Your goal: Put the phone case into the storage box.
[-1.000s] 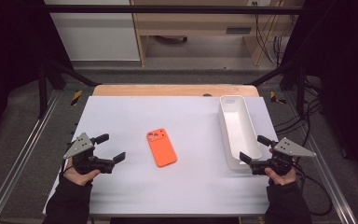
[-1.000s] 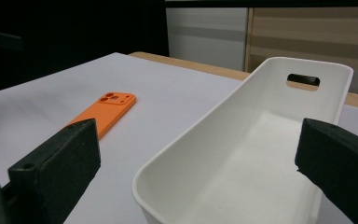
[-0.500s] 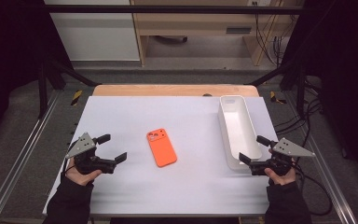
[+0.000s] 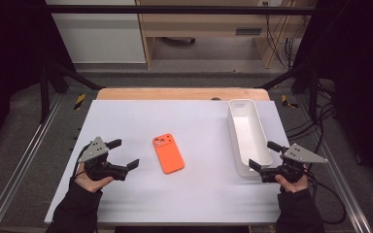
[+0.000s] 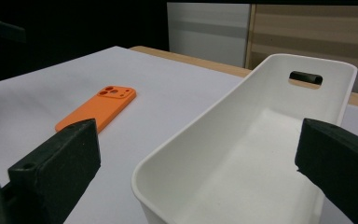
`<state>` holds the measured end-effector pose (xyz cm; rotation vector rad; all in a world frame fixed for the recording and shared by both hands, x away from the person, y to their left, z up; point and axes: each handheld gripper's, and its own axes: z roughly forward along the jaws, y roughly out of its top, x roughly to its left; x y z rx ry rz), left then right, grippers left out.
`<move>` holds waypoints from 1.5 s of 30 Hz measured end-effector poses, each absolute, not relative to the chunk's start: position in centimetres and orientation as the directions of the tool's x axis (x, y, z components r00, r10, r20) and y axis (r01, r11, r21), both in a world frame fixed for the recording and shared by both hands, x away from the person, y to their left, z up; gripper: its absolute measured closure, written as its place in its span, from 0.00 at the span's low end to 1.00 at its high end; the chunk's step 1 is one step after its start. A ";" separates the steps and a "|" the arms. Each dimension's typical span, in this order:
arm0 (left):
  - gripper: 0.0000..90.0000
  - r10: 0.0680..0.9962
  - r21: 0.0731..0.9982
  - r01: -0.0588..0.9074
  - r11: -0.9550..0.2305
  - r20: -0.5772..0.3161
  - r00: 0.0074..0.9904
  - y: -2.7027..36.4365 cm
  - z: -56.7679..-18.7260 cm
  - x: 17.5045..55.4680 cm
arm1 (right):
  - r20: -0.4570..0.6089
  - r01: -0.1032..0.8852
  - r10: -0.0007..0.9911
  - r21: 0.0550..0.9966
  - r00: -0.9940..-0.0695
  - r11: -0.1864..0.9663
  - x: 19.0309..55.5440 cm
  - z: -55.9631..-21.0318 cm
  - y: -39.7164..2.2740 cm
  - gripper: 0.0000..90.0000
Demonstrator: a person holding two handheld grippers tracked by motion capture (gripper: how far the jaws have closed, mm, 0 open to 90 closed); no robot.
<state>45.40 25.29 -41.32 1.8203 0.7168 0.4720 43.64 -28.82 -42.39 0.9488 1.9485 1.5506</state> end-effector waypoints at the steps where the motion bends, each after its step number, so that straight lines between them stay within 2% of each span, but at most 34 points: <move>1: 0.00 0.672 0.937 0.248 -0.246 -0.019 0.740 25.3 -41.3 45.4 | 0.053 0.224 0.759 0.967 -0.648 0.124 43.6 -42.4 -28.8 0.00; 45: 0.00 0.670 0.902 0.295 -0.314 -0.009 0.742 20.2 -40.4 46.9 | 0.044 0.225 0.759 0.965 -0.650 0.137 43.7 -42.5 -28.7 0.00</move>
